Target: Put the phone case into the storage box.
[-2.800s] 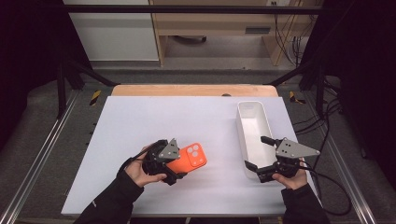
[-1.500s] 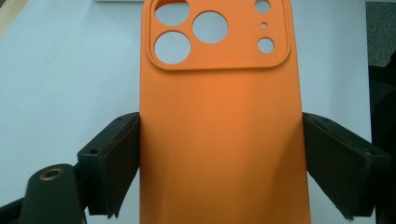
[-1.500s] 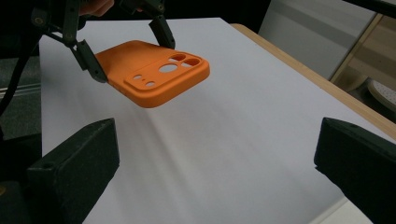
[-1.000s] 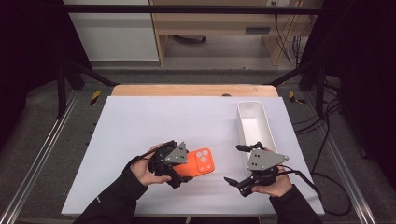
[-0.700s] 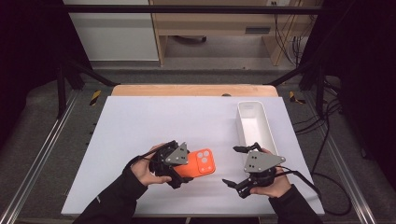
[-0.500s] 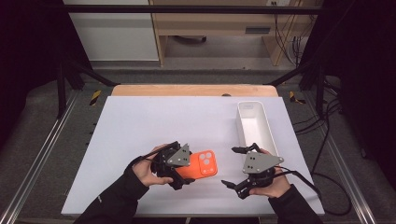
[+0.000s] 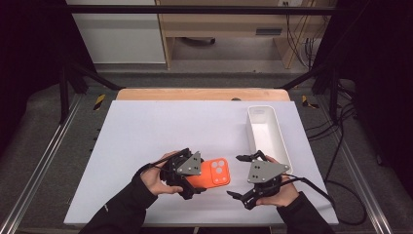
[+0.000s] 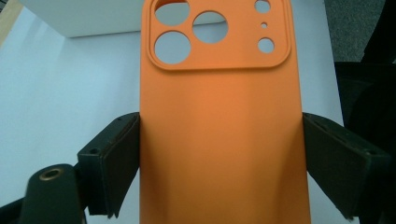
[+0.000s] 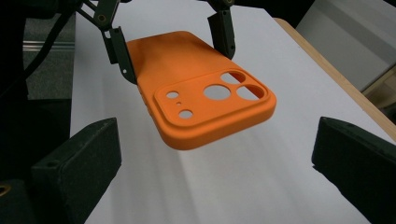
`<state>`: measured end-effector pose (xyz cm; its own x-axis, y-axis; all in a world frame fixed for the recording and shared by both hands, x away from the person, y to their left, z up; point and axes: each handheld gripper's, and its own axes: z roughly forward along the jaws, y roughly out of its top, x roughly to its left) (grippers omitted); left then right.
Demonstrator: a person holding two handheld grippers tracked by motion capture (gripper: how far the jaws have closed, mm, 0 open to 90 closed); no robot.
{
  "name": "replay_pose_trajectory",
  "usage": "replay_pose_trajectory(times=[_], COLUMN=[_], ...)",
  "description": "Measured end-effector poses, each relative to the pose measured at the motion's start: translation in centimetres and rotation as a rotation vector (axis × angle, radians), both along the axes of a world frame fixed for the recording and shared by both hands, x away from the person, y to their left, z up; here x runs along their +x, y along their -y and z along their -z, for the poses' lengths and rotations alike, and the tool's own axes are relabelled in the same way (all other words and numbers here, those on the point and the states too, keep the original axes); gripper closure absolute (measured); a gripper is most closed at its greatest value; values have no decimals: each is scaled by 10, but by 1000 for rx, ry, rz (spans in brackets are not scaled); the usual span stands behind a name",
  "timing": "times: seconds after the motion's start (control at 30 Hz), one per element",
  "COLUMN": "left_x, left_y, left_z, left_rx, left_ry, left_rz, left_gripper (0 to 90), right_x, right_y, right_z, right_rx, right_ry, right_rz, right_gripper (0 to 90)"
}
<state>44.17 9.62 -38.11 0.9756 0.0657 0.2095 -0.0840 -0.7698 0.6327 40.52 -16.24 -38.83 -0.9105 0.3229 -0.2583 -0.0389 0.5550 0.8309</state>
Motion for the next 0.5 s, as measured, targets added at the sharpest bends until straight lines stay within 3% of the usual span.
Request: replay_pose_trajectory(times=[0.5], left_x=[-5], left_y=[10], left_z=[-5], left_rx=[-4], left_ry=[15], left_rz=[40], left_gripper=[151], right_x=[4], right_y=[-5], right_z=[4], right_rx=[13], right_ry=[-2], right_rz=[-35], right_gripper=[22])
